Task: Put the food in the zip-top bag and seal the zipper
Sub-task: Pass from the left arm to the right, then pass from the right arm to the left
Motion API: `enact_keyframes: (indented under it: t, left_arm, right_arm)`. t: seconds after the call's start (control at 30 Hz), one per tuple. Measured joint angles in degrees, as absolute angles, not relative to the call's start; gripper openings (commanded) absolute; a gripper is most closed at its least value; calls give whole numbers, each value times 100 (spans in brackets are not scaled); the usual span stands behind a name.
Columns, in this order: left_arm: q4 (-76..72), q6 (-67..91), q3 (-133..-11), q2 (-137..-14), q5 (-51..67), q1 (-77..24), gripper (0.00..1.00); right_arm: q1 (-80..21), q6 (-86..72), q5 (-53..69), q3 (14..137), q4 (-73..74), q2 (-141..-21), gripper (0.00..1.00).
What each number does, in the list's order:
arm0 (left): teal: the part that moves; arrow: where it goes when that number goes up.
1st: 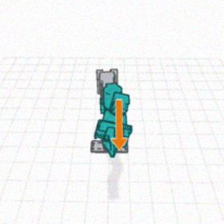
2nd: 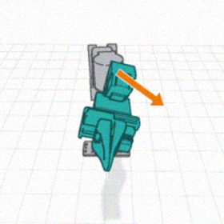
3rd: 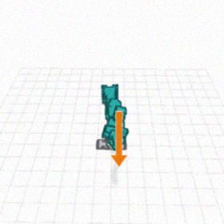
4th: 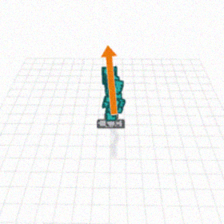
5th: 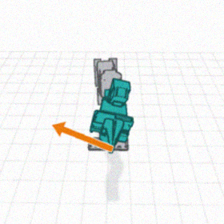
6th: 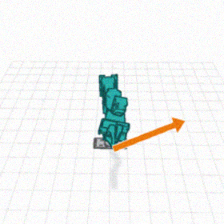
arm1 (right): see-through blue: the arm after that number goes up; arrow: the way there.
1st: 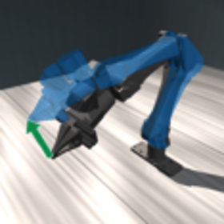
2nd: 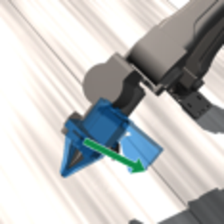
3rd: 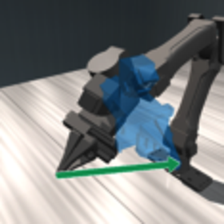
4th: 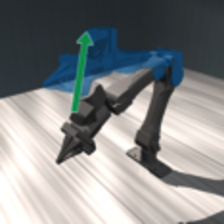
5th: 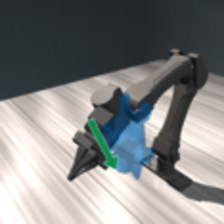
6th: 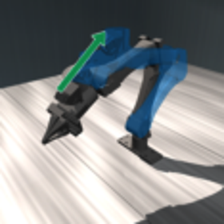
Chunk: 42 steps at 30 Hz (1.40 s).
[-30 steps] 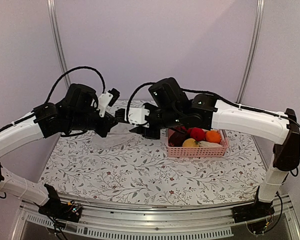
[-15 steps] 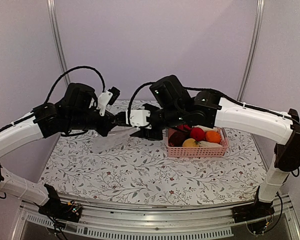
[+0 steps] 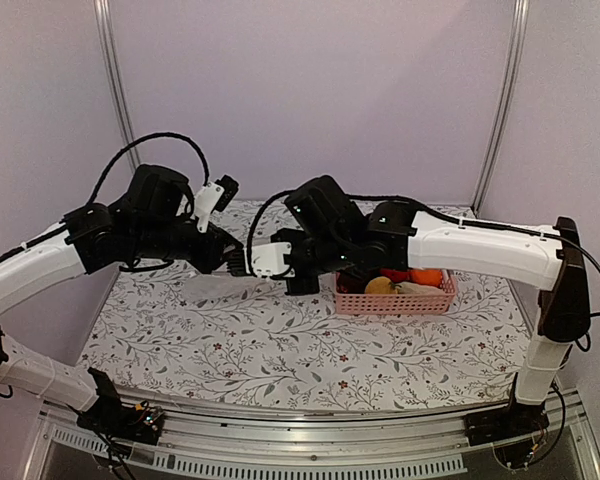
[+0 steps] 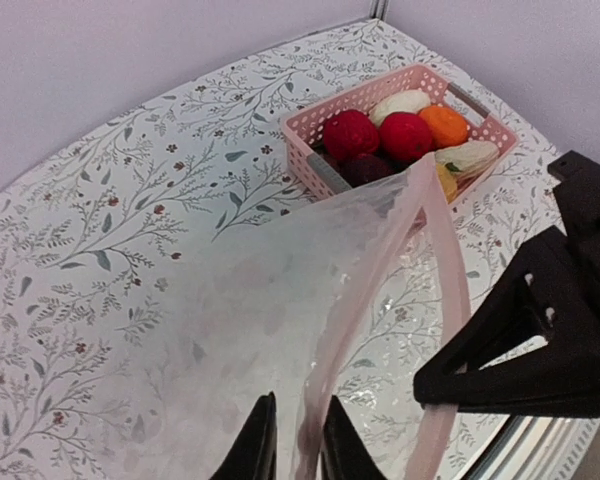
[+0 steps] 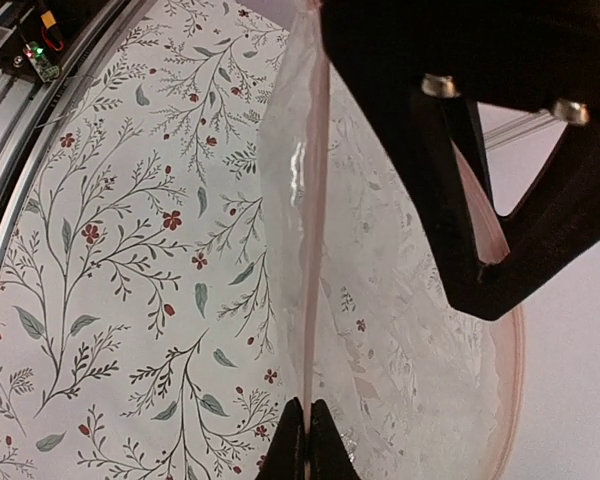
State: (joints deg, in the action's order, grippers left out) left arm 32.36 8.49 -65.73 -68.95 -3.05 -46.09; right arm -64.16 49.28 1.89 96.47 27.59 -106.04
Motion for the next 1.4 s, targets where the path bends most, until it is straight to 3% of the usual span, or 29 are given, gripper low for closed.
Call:
enact_keyframes:
  t: [0.07, 0.37, 0.67, 0.77, 1.0, 1.1, 1.4]
  left_arm:
    - [3321, 867, -6635, -6912, -344, -4593, 47]
    - [3924, 622, -7365, -7607, -364, -4578, 41]
    - [4709, 185, -7994, -8145, -193, -4589, 49]
    - [4921, 32, -8197, -8243, -172, -4611, 41]
    - [5212, -189, -8514, -8431, -167, -4613, 9]
    - [5306, -226, -8624, -8591, -231, -4613, 0]
    - [5363, -217, -9107, -8506, -797, -4611, 0]
  right_arm:
    - [-6451, 4987, 180, 9588, 2762, -10602, 0]
    - [-6661, 5201, 204, 9515, 2926, -10571, 0]
    - [-6685, 5249, 202, 9515, 2965, -10440, 0]
    - [-6687, 5260, 204, 9502, 2965, -10388, 0]
    - [-6687, 5271, 204, 9397, 3015, -10322, 0]
    - [-6687, 5271, 231, 9360, 3048, -10294, 0]
    - [-6687, 5323, 661, 9185, 3804, -10127, 0]
